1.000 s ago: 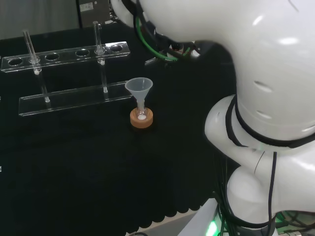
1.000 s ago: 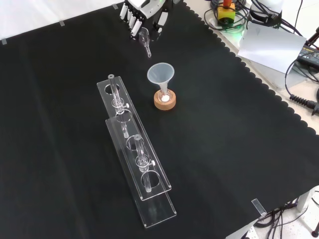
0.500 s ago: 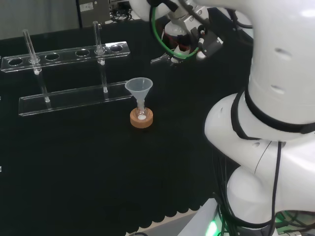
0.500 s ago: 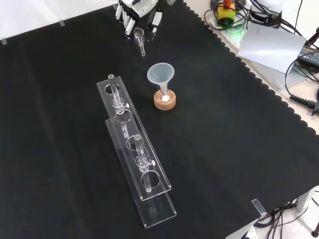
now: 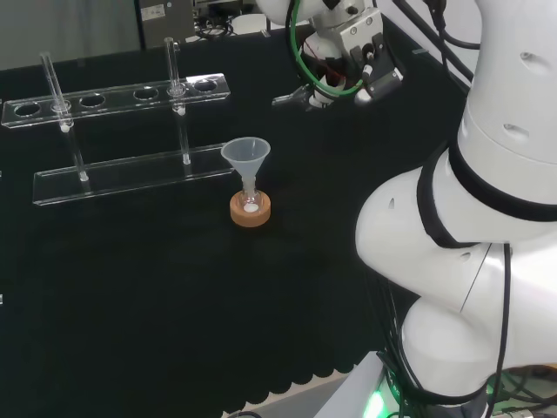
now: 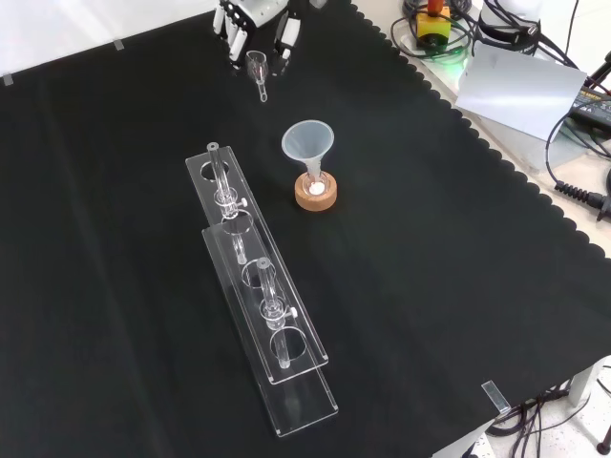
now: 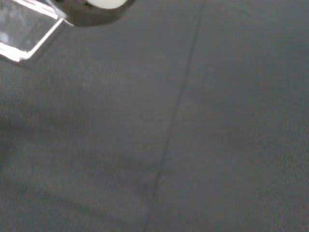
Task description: Put the weighing funnel back on the table.
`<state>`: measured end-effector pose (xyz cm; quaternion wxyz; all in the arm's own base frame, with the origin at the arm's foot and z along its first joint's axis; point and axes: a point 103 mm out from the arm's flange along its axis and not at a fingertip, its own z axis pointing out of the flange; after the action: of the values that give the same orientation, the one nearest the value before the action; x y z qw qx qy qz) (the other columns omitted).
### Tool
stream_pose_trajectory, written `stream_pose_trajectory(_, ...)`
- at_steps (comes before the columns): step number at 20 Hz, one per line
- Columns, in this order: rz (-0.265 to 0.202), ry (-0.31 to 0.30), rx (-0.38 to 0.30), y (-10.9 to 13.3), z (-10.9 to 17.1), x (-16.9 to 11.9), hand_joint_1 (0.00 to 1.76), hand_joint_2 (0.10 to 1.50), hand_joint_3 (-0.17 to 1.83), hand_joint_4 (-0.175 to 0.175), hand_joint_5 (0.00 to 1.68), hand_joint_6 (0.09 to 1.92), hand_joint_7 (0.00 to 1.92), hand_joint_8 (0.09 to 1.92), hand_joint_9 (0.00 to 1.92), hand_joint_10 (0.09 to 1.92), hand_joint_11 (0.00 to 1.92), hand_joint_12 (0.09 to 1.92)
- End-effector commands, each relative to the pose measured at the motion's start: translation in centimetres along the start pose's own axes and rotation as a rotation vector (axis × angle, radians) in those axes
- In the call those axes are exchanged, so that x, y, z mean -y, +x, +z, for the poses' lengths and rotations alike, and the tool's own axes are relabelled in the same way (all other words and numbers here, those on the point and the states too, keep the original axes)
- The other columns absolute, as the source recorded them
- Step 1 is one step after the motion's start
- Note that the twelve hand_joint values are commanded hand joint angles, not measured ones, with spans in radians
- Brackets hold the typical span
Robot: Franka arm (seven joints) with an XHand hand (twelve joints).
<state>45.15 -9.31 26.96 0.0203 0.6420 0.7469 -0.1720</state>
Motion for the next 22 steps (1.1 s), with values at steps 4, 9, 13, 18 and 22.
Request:
stream_pose_trajectory(4, 0.022, 0.099, -0.004, -2.2, 8.2, -3.5, 1.04, 0.96, 0.25, 0.175, 1.05, 0.93, 1.18, 0.41, 1.36, 0.09, 0.98, 0.92)
stream_pose_trajectory(9, 0.023, 0.116, -0.022, -2.9, 9.6, -4.0, 1.04, 0.96, 0.25, 0.175, 1.05, 0.93, 1.18, 0.41, 1.36, 0.09, 0.98, 0.92)
stream_pose_trajectory(13, 0.037, 0.120, -0.020, -3.3, 10.4, -4.1, 1.04, 0.96, 0.26, 0.175, 1.05, 0.93, 1.18, 0.41, 1.36, 0.09, 0.98, 0.92)
stream_pose_trajectory(18, 0.041, 0.108, -0.047, -3.5, 11.1, -4.0, 1.04, 0.96, 0.26, 0.175, 1.05, 0.94, 1.18, 0.42, 1.36, 0.09, 0.98, 0.92)
stream_pose_trajectory(22, 0.040, 0.099, -0.065, -3.4, 12.0, -4.0, 1.04, 0.95, 0.26, 0.175, 1.05, 0.94, 1.18, 0.42, 1.36, 0.09, 0.98, 0.92)
